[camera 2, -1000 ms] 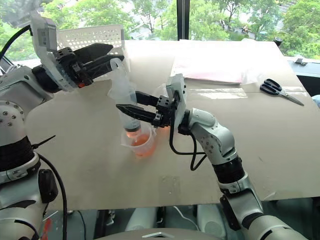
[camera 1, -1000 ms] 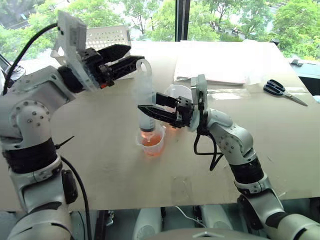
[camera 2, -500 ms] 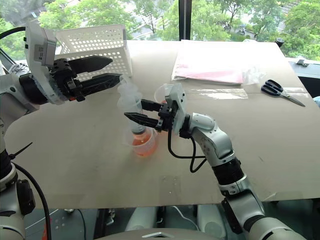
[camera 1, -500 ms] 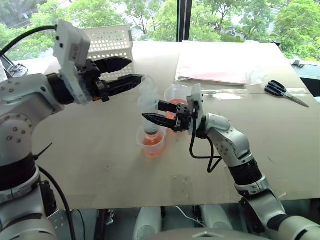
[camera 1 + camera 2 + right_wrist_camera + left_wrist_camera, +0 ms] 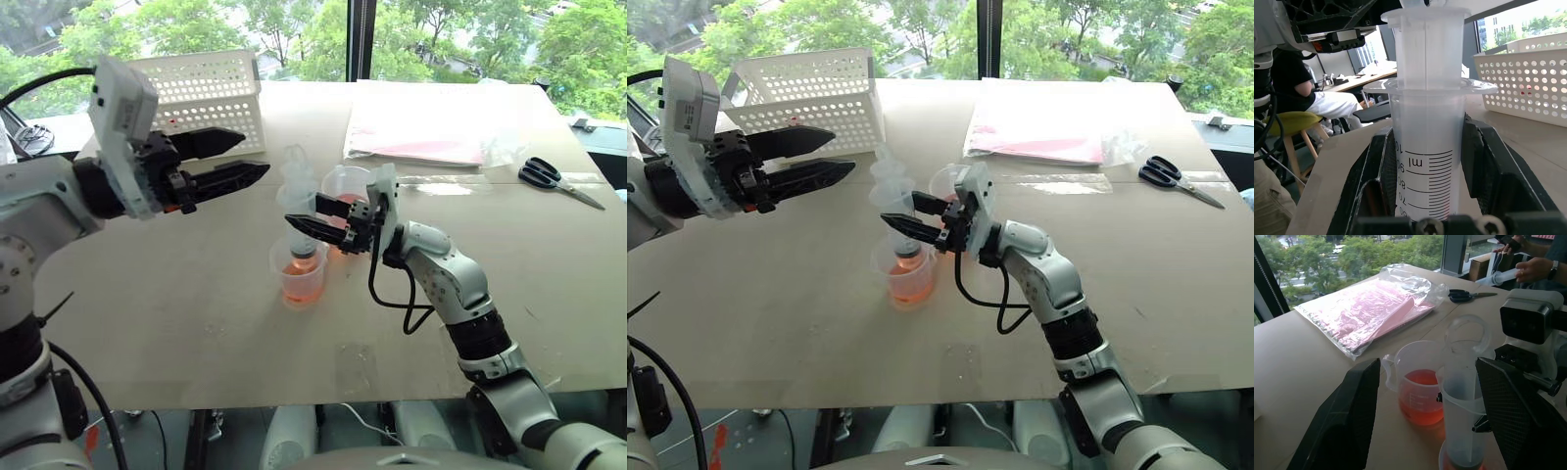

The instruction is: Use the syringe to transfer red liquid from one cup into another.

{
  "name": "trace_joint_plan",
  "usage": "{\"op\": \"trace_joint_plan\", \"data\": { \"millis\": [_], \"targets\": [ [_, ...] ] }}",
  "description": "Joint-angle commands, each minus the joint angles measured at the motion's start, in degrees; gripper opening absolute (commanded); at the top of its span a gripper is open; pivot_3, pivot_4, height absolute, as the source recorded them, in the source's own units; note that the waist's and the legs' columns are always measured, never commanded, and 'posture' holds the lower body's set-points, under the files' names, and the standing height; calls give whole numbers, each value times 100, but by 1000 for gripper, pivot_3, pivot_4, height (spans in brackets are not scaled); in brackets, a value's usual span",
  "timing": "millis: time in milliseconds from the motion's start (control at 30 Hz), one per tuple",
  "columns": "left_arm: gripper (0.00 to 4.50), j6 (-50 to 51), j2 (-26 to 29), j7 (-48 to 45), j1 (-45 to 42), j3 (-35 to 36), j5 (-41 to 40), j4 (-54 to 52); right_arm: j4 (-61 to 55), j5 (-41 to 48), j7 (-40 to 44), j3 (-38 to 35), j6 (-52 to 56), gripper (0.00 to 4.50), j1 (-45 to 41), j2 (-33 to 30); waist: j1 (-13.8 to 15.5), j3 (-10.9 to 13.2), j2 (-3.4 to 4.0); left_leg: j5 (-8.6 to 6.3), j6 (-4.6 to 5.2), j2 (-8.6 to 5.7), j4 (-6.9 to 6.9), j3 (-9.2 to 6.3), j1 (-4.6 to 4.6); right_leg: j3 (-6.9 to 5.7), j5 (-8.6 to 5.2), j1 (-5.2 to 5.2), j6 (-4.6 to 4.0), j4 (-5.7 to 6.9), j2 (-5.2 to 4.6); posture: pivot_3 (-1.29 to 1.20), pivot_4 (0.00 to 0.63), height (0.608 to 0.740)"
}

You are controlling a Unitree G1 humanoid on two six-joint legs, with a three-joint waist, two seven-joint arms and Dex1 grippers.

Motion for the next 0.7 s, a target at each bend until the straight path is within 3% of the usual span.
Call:
{"op": "trace_joint_plan", "data": {
  "millis": [33, 233, 333, 367, 400, 500, 700],
  "targets": [
    [3128, -243, -55, 124, -222, -192, 129, -103, -245, -11, 74, 43, -110, 1443, -144, 67, 4, 0, 0, 0, 0, 0, 0, 0, 0, 0, 0, 0, 0, 0, 0, 0, 150, 740],
    [3128, -416, -276, 281, -616, -654, 413, 109, -344, -86, 94, 130, -87, 1443, -161, 37, 3, 0, 0, 0, 0, -2, 0, 1, 0, 0, 0, 0, 0, 0, 1, 0, 150, 740],
    [2346, -584, -366, 222, -751, -819, 556, 180, -408, -116, 113, 155, -58, 1443, -157, 8, 2, 0, 0, 0, 0, -2, 0, 1, 0, 1, 0, 0, 0, 0, 1, 0, 150, 740],
    [1721, -614, -377, 162, -783, -866, 566, 189, -426, -114, 121, 159, -47, 1443, -156, 2, 2, 0, 0, 0, 0, -2, 0, 1, -1, 1, 0, 0, 0, 0, 1, 0, 150, 740],
    [1449, -658, -375, 105, -793, -905, 588, 183, -440, -105, 124, 159, -37, 1443, -157, 1, 2, 0, 0, 0, 0, -2, 0, 2, -1, 1, 0, 0, 0, 0, 0, 0, 150, 740],
    [27, -774, -381, -68, -774, -987, 603, 126, -474, -38, 109, 111, 20, 1443, -188, 29, -6, 0, 0, 0, 0, -2, 0, 1, -1, 1, 0, 0, 0, 0, 0, 0, 150, 740],
    [0, -805, -311, -426, -447, -1046, 526, -145, -691, 193, 98, -27, 220, 1443, -273, 82, -11, 0, 0, 0, 0, -2, -1, 2, -1, 2, 0, -1, 0, -1, 1, 0, 150, 740]
  ]
}}
